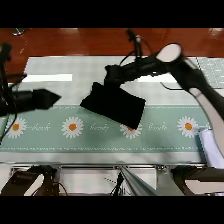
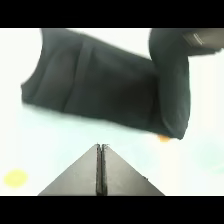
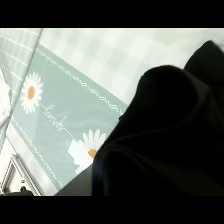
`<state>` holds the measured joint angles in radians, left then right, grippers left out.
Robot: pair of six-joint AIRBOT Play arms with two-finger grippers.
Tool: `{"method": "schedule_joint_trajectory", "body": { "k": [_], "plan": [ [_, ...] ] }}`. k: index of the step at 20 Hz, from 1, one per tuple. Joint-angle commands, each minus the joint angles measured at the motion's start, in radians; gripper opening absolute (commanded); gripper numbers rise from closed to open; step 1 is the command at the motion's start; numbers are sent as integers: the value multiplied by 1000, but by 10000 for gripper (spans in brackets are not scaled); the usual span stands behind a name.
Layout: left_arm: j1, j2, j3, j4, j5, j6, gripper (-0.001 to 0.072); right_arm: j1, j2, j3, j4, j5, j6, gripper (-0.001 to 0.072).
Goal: Fold the shirts.
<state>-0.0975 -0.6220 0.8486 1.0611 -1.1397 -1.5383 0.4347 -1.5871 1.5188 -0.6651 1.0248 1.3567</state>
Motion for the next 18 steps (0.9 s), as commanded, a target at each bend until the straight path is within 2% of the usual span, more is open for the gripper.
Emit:
{"method": "schedule_joint_trajectory", "body": {
  "k": [1,4,5,6,7,10,13,16,18],
  "plan": [
    [10,177,-247,0,60,-95,22,76,-203,134,2,2,48,23],
    [10,182,-322,-6,80,-98,22,97,-273,158,8,-28,55,25],
    [10,177,-336,-6,101,-98,22,97,-286,158,23,-33,60,134],
    [10,171,-348,-6,131,-98,23,95,-298,158,62,-29,59,464],
    [10,163,-354,-10,157,-98,22,83,-300,158,100,-31,31,626],
    [10,129,-357,-42,198,-98,22,-18,-280,211,172,3,67,626],
    [10,109,-357,-60,197,-98,22,-194,-186,252,167,212,68,622],
    [10,111,-357,-60,197,-98,22,-348,2,209,-124,368,99,622],
    [10,111,-357,-59,199,-98,22,-419,175,56,-344,383,114,622]
  ]
}}
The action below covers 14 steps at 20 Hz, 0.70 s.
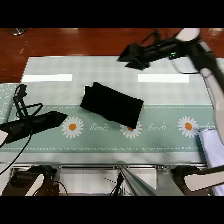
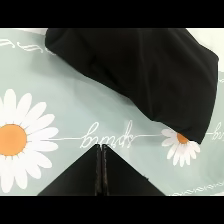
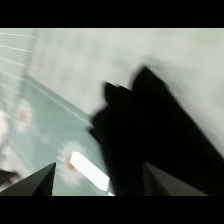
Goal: Fold the shirts.
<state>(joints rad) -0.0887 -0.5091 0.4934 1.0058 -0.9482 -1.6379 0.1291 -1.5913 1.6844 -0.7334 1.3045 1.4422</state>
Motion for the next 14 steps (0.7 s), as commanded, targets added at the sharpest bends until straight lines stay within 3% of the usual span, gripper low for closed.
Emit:
{"method": "schedule_joint_trajectory", "body": {
  "k": [1,4,7,10,14],
  "plan": [
    [1,-2,-2,-4,7,2,22,-138,278,-234,-359,57,52,622],
    [1,-2,-2,-4,29,1,22,-174,597,-746,-458,-222,175,622],
    [1,-3,-2,-4,63,1,22,-146,772,-1171,-310,-505,341,621],
    [1,-3,-2,-4,100,1,22,-53,729,-1324,-34,-595,211,621],
    [1,-3,-2,-5,118,1,22,5,516,-1270,183,-571,-8,621]
  ]
}}
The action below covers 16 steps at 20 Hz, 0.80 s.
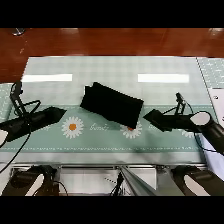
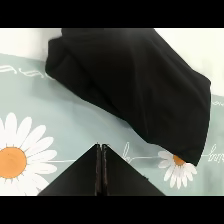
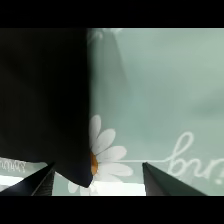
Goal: Fold the shirts.
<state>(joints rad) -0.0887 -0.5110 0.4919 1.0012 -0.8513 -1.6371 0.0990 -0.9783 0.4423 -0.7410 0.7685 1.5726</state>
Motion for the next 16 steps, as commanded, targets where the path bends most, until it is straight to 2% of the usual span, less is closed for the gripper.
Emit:
{"method": "schedule_joint_trajectory", "body": {
  "k": [1,4,8,9,10,11,12,14,16],
  "plan": [
    [1,-1,0,0,21,0,22,34,-155,5,229,-23,-178,621],
    [1,-1,0,0,21,0,22,34,-301,119,268,22,-243,621],
    [1,-1,0,0,22,0,22,34,-439,257,269,58,-262,620],
    [1,-1,0,0,22,0,22,41,-462,284,269,74,-263,596],
    [1,-1,0,1,23,0,22,59,-483,311,269,95,-277,442],
    [1,-1,0,0,23,0,22,82,-496,335,269,117,-312,215],
    [1,-1,0,0,25,0,22,103,-498,365,269,142,-373,24],
    [1,-1,0,0,24,0,22,111,-497,464,210,216,-402,23],
    [1,-1,0,0,24,0,22,111,-476,624,71,277,-321,22]
  ]
}}
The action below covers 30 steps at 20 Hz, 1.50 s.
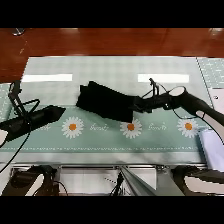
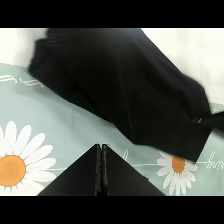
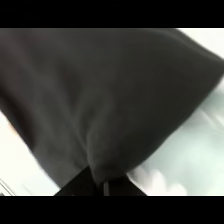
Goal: Fold the shirts.
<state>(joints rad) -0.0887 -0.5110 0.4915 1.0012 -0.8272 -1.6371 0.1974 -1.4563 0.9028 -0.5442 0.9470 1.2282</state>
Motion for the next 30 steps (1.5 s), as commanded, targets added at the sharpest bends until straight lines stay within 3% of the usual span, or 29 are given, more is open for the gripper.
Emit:
{"method": "schedule_joint_trajectory", "body": {
  "k": [1,7,14,19,23,27,30],
  "plan": [
    [1,-1,0,0,1,0,22,13,21,250,-172,113,68,22],
    [1,-1,0,0,-3,1,22,-59,54,741,-362,349,285,23],
    [1,-1,0,1,-3,1,22,-325,75,987,-489,624,434,23],
    [1,-1,0,1,-3,2,23,-587,155,990,-496,755,510,22],
    [1,-1,0,1,-2,5,22,-748,234,988,-648,909,530,21],
    [1,-1,0,1,16,5,23,-898,374,868,-679,909,529,22],
    [1,-1,0,1,27,5,23,-1029,509,672,-797,909,515,22]
  ]
}}
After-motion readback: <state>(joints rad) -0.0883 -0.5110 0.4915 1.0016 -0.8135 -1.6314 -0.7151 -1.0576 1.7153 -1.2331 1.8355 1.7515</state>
